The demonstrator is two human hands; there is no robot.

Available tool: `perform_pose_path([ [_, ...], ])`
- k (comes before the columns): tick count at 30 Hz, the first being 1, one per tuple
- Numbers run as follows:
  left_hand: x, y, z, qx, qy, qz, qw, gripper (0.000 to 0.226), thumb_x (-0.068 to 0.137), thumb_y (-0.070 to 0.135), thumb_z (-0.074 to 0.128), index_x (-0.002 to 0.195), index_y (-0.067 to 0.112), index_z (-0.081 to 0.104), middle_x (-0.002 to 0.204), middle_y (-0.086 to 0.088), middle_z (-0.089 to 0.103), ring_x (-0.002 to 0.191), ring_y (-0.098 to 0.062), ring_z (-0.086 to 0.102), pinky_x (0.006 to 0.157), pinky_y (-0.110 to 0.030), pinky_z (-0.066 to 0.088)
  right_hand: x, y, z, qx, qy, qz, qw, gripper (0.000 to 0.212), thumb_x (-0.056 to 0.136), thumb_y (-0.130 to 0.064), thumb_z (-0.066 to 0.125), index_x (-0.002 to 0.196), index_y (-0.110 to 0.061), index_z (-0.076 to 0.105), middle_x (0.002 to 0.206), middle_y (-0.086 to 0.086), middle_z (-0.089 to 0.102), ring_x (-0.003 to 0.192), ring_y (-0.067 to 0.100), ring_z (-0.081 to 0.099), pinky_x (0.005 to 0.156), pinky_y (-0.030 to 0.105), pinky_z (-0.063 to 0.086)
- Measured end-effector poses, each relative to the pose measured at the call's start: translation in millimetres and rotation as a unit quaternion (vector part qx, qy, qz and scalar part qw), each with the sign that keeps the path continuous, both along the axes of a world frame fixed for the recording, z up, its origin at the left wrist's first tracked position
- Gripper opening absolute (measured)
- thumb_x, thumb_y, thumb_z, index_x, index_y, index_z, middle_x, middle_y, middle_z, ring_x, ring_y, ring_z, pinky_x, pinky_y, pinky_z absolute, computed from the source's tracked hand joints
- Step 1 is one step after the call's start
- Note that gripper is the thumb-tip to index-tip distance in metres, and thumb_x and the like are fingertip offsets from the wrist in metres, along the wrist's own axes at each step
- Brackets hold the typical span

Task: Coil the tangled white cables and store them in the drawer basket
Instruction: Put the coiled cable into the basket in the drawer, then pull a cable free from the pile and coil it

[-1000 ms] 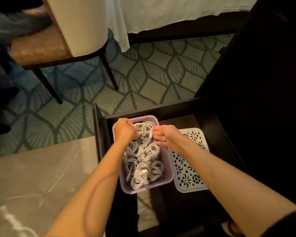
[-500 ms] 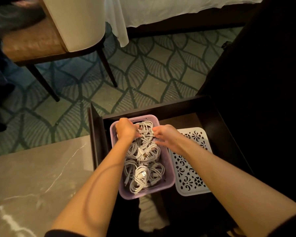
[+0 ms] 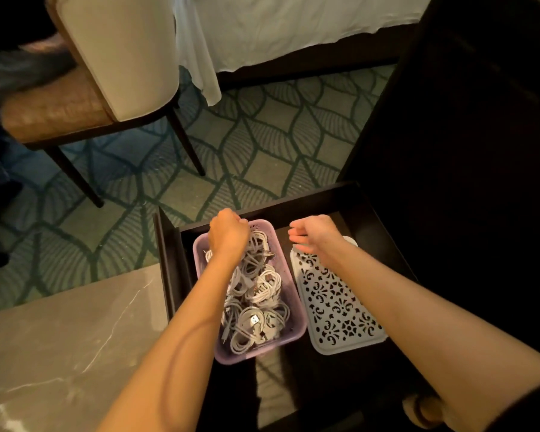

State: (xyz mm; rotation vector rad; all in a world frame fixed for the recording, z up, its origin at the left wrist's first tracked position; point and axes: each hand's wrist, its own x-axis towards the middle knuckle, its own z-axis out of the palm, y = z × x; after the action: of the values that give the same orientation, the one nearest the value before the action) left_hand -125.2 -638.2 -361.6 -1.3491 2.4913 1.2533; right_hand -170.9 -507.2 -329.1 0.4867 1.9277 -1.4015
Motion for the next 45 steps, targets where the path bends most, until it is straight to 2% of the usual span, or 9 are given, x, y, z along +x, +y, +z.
perform_pose_path([
  [4,-17.7,20.3,65.6,0.003,0.074,-0.034,0.997,0.026,0.086,0.013,0.041,0.091,0.004,0.065,0.1,-0.018,0.066,0.096,-0.035,0.06,0.083,-0.035,0.05,-8.7,23.2,65.3,-0.039,0.045,-0.022,0.998,0.035,0.097,0.0,0.035,0.126,0.015,0.048,0.127,0.034,0.052,0.125,0.037,0.049,0.108,0.036,0.036],
  [5,-22.6,27.0,81.9,-0.005,0.095,-0.044,0.994,0.026,0.085,0.014,0.041,0.088,0.005,0.064,0.097,-0.018,0.067,0.093,-0.035,0.062,0.083,-0.037,0.051,-10.6,29.7,81.0,-0.054,0.053,-0.026,0.997,0.033,0.097,0.0,0.034,0.119,0.014,0.053,0.112,0.035,0.06,0.115,0.034,0.057,0.104,0.032,0.04],
  [7,-28.4,40.6,115.3,-0.014,0.135,-0.07,0.988,0.026,0.084,0.016,0.041,0.088,0.006,0.065,0.094,-0.016,0.068,0.09,-0.035,0.063,0.084,-0.039,0.051,-11.2,41.8,113.5,-0.057,0.078,-0.044,0.994,0.023,0.096,-0.003,0.038,0.085,0.0,0.058,0.067,0.013,0.062,0.069,0.019,0.065,0.07,0.022,0.053],
  [8,-28.8,49.4,134.0,-0.016,0.156,-0.089,0.984,0.025,0.084,0.017,0.042,0.088,0.008,0.065,0.094,-0.014,0.068,0.089,-0.033,0.064,0.085,-0.039,0.051,-10.6,50.1,130.9,-0.052,0.106,-0.06,0.991,0.024,0.095,-0.004,0.04,0.076,-0.006,0.054,0.063,0.007,0.058,0.059,0.015,0.059,0.059,0.02,0.05],
  [16,-18.2,131.8,269.8,-0.05,0.287,-0.2,0.935,0.015,0.083,0.019,0.048,0.078,0.016,0.063,0.086,-0.01,0.07,0.084,-0.031,0.066,0.083,-0.041,0.053,24.9,130.3,267.3,-0.073,0.295,-0.103,0.947,0.019,0.092,-0.003,0.044,0.08,-0.004,0.06,0.075,0.008,0.059,0.065,0.017,0.059,0.062,0.024,0.052],
  [26,19.9,277.3,359.6,-0.082,0.344,-0.349,0.868,0.02,0.091,0.021,0.05,0.071,0.018,0.052,0.09,-0.011,0.068,0.083,-0.026,0.065,0.082,-0.041,0.054,84.3,274.5,350.7,-0.041,0.392,-0.214,0.894,0.022,0.091,-0.002,0.043,0.097,0.0,0.063,0.079,0.01,0.061,0.065,0.017,0.059,0.063,0.026,0.05],
  [30,32.2,338.2,375.1,-0.084,0.36,-0.402,0.838,0.024,0.09,0.018,0.05,0.067,0.016,0.051,0.086,-0.016,0.068,0.079,-0.029,0.066,0.079,-0.044,0.054,106.7,334.5,363.3,-0.032,0.409,-0.261,0.874,0.02,0.091,-0.004,0.043,0.08,-0.007,0.059,0.073,0.007,0.059,0.062,0.015,0.057,0.059,0.025,0.047],
  [37,63.8,446.6,380.3,-0.093,0.354,-0.505,0.782,0.022,0.09,0.018,0.051,0.085,0.001,0.064,0.087,-0.017,0.068,0.081,-0.031,0.066,0.079,-0.042,0.054,162.1,442.0,357.7,-0.02,0.408,-0.349,0.843,0.02,0.089,-0.002,0.043,0.075,-0.007,0.057,0.07,0.007,0.057,0.059,0.015,0.057,0.059,0.024,0.046],
  [45,105.7,553.0,372.9,-0.071,0.322,-0.623,0.709,0.022,0.088,0.011,0.048,0.074,0.002,0.062,0.083,-0.019,0.07,0.075,-0.029,0.068,0.073,-0.036,0.057,233.2,542.6,342.4,0.014,0.377,-0.438,0.816,0.017,0.089,-0.003,0.042,0.081,-0.007,0.057,0.07,0.006,0.059,0.056,0.013,0.06,0.053,0.022,0.047],
])
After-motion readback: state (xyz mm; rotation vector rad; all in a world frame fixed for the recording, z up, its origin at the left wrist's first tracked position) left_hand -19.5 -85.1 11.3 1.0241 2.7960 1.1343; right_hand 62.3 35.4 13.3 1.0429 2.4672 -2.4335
